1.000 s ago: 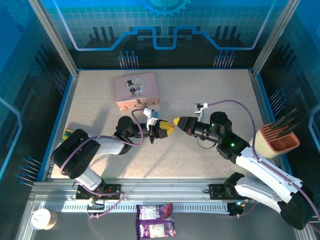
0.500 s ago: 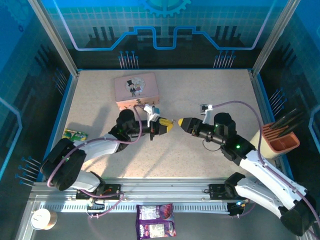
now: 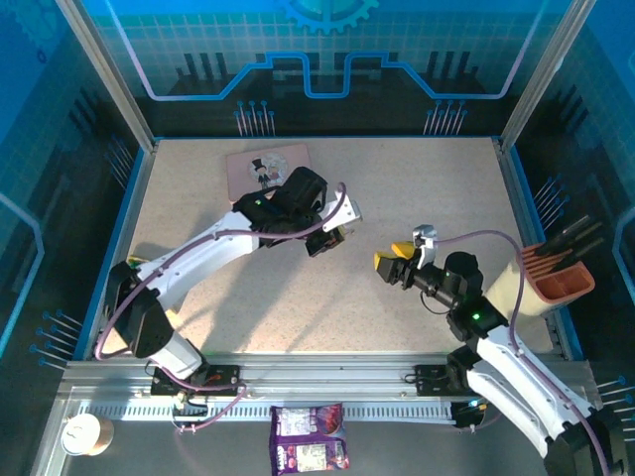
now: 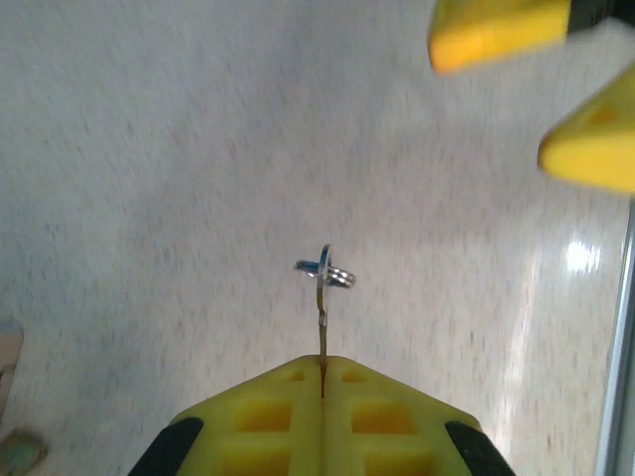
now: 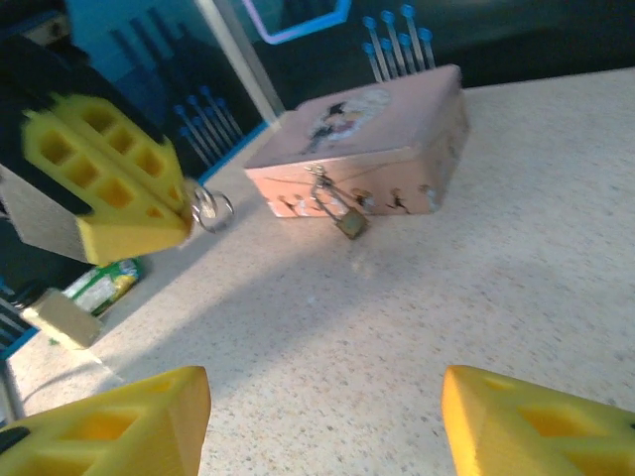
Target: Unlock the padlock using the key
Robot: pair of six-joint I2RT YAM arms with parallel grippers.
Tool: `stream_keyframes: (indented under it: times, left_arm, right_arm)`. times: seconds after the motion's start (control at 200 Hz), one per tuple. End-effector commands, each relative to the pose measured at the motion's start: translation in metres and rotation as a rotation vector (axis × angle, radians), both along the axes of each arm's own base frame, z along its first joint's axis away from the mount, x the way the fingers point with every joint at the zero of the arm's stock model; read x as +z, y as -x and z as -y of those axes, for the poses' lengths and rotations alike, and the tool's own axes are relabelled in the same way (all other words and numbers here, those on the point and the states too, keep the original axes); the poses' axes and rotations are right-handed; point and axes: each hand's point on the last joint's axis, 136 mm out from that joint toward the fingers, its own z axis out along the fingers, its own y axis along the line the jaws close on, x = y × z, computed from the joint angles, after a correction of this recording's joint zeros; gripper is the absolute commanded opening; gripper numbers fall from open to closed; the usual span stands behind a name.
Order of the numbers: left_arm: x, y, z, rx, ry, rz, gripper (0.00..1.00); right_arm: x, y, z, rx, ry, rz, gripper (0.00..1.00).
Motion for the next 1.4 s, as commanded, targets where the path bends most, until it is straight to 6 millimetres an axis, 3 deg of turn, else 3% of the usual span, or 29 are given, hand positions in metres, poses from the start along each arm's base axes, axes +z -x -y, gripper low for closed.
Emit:
stream_keyframes:
  times: [0.0, 0.14, 0.485, 0.836, 1.396]
  left_arm:
    - [-0.015, 0.038, -0.045, -0.104, -0.311, -0.101, 0.00]
    - [-0.013, 0.049, -0.044, -0.176, -0.396, -0.111, 0.00]
    - [-0.007, 0.076, -0.016, -0.326, -0.372, -0.111, 0.00]
    - [-0.006, 0.088, -0.011, -0.362, -0.371, -0.122, 0.00]
    - [0.006, 0.097, -0.008, -0.377, -0.349, -0.089, 0.00]
  right_arm:
    - [0.023, 0.012, -0.017, 0.140, -0.064, 0.170, 0.64]
    - [0.022, 0.032, -0.037, 0.311, -0.110, 0.227, 0.63]
    - [0.026, 0.074, -0.080, 0.579, -0.078, 0.410, 0.56]
    - [0.023, 0.075, -0.085, 0.569, -0.054, 0.446, 0.35]
    - [0.009, 0.066, -0.086, 0.502, -0.010, 0.444, 0.34]
